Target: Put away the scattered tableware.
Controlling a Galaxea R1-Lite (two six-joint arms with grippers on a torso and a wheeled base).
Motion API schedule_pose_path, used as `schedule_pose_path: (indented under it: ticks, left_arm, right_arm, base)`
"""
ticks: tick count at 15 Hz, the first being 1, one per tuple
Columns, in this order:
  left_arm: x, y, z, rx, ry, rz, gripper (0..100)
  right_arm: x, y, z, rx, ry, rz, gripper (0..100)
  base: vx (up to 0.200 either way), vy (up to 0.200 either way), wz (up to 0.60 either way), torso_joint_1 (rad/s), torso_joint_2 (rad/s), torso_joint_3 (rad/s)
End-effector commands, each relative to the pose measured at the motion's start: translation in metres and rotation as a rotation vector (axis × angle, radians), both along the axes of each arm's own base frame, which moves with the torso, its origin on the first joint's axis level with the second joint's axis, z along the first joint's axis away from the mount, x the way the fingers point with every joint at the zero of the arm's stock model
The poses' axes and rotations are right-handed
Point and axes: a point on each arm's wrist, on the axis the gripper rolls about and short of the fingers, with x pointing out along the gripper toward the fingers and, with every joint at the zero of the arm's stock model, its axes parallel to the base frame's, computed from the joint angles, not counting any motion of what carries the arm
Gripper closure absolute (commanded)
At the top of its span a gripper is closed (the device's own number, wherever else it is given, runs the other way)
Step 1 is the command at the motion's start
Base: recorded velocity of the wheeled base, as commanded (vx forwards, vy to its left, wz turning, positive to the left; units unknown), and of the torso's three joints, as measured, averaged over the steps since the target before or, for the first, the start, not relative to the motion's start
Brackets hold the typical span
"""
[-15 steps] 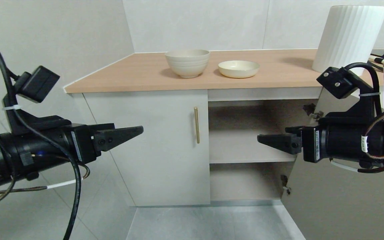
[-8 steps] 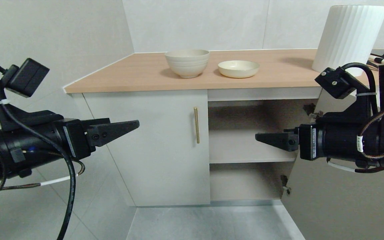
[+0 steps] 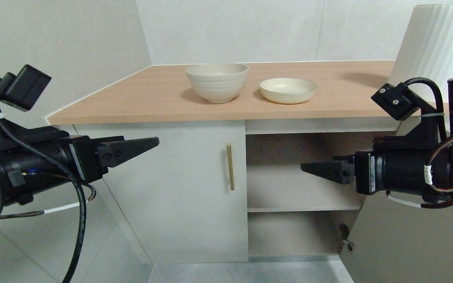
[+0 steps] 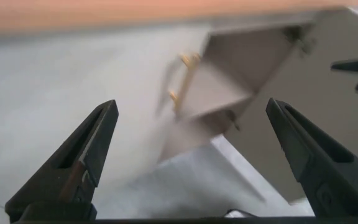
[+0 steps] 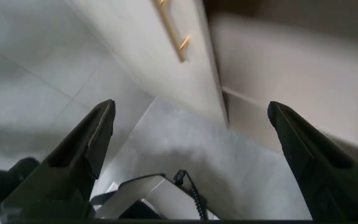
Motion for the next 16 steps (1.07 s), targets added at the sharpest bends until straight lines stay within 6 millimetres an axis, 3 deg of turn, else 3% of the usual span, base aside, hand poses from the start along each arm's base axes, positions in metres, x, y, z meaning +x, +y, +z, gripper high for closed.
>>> schedule_pose_path:
  ticks: [1,3,10,16]
  left_arm:
    - [0.001,0.000,0.000,0.000,0.002,0.002,0]
    - [0.000,0.000,0.000,-0.001,-0.001,0.002,0]
    - [-0.019,0.002,0.013,-0.022,-0.051,-0.054,0]
    - [-0.012,-0.001,0.006,-0.016,-0.017,-0.071,0]
  right_arm:
    - [-0.003,-0.002,0.000,0.000,-0.001,0.006,0]
    - [-0.005,-0.003,-0.003,-0.006,0.004,0.010,0]
    - [-0.014,-0.001,-0.002,-0.020,-0.020,0.048,0]
    - [-0.012,-0.001,-0.003,-0.022,-0.021,0.046,0]
  base:
    - [0.200,0.000,0.00,0.007,0.00,0.017]
    - [0.200,0.000,0.00,0.007,0.00,0.002]
    - [0.000,0.000,0.00,0.000,0.00,0.000]
    - [0.000,0.000,0.00,0.003,-0.02,-0.018]
